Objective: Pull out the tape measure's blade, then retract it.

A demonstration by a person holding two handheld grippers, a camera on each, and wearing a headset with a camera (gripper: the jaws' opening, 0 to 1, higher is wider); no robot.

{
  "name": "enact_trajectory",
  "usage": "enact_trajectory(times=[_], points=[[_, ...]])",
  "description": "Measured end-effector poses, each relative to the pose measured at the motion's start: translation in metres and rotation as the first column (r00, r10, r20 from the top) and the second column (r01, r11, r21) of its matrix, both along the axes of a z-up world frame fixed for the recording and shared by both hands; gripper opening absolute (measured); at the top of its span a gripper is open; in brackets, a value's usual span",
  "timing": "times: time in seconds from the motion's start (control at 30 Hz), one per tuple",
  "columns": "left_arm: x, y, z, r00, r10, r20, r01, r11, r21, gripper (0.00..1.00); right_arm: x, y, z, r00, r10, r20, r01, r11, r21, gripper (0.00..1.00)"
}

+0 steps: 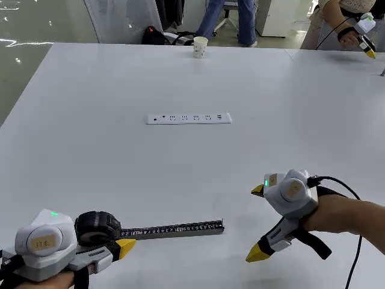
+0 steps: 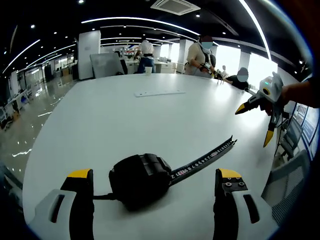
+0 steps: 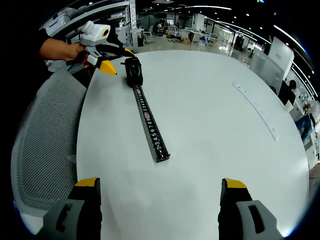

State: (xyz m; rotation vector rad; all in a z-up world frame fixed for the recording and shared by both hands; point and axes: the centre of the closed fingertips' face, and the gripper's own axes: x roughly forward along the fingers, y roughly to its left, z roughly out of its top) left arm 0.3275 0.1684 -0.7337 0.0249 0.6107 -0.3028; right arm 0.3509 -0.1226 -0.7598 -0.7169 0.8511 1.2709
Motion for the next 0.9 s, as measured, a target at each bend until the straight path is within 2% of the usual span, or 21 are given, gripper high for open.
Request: enact_trajectory(times=[0.1,0.17,0.2,0.23,0.37,0.47,0.53,0.73,0.9], points=[[0.007,0.000,0.002,1.000,0.012,0.012,-0.012,1.000,-0.006,0.99,0.004,0.006,-0.004,1.000,0.024,-0.003,-0.024,1.000,-0.006,0.99],[0.011,-0.002,0.004,1.000,0.014,-0.005,-0.014,1.000,-0.025,0.99,0.006,0.010,-0.006,0.999,0.044,0.007,-0.044,0.999,-0.013,0.99],[0.013,-0.004,0.009,1.000,0.018,-0.002,-0.018,0.999,-0.040,0.99,0.007,0.011,-0.007,0.999,0.049,0.007,-0.049,0.999,-0.020,0.99],[0.018,-0.004,0.019,1.000,0.019,0.019,-0.018,0.999,-0.049,0.99,0.009,0.012,-0.008,0.999,0.049,0.001,-0.049,0.998,-0.025,0.99],[0.030,-0.004,0.036,0.999,0.030,0.032,-0.028,0.997,-0.065,0.99,0.011,0.014,-0.013,0.998,0.059,-0.007,-0.060,0.997,-0.044,0.99],[0.033,-0.007,0.040,1.000,0.021,0.020,-0.020,0.997,-0.075,0.99,0.014,0.018,-0.014,0.998,0.068,-0.011,-0.069,0.997,-0.045,0.99],[0.034,-0.006,0.039,1.000,0.009,0.025,-0.008,0.999,-0.049,0.99,0.016,0.019,-0.016,0.997,0.072,-0.011,-0.073,0.996,-0.052,0.99],[0.027,-0.004,0.021,0.999,0.042,-0.001,-0.042,0.999,-0.030,0.99,0.020,0.028,-0.021,0.995,0.101,-0.006,-0.101,0.993,-0.065,0.99],[0.022,0.000,0.007,0.996,0.090,0.010,-0.090,0.996,0.000,0.99,0.023,0.032,-0.028,0.994,0.105,-0.004,-0.105,0.991,-0.077,0.99]])
